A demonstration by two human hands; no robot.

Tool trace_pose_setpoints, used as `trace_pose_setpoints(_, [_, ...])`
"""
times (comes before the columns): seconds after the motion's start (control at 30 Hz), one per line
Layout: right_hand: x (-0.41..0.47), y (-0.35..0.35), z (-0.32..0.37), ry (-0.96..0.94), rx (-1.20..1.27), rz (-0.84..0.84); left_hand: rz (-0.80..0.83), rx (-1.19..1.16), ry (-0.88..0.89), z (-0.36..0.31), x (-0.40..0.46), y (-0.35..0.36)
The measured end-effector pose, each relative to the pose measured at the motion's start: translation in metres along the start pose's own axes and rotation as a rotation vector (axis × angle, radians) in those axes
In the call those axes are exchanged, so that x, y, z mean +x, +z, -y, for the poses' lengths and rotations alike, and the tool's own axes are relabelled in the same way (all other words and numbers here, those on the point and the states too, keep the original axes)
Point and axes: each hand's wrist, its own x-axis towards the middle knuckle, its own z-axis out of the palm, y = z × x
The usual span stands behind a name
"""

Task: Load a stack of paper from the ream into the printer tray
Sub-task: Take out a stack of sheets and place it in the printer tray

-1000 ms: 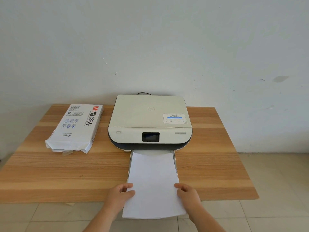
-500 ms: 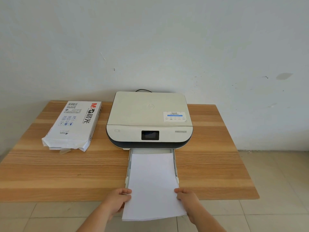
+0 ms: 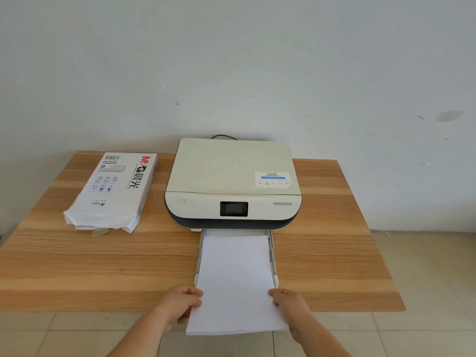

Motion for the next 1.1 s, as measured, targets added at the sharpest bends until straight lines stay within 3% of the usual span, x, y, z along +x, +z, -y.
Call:
trace_pose_setpoints(0.53, [-0.005,0.0,0.007,0.05,-0.072,-0.061,0.071,-0.013,-0.074,-0.011,0.003,-0.008])
trace_pose_setpoints(0.83, [0.01,0.001,0.023,-0.023,-0.021,-0.026,0.013,-0.016,-0.002,-0.029,0.013,-0.001])
trace_pose_setpoints(1.1, [0.031,0.005,0.045,-0.02,-0.007,-0.025,-0.132,-0.02,0.029,-0.043,0.037,0.003])
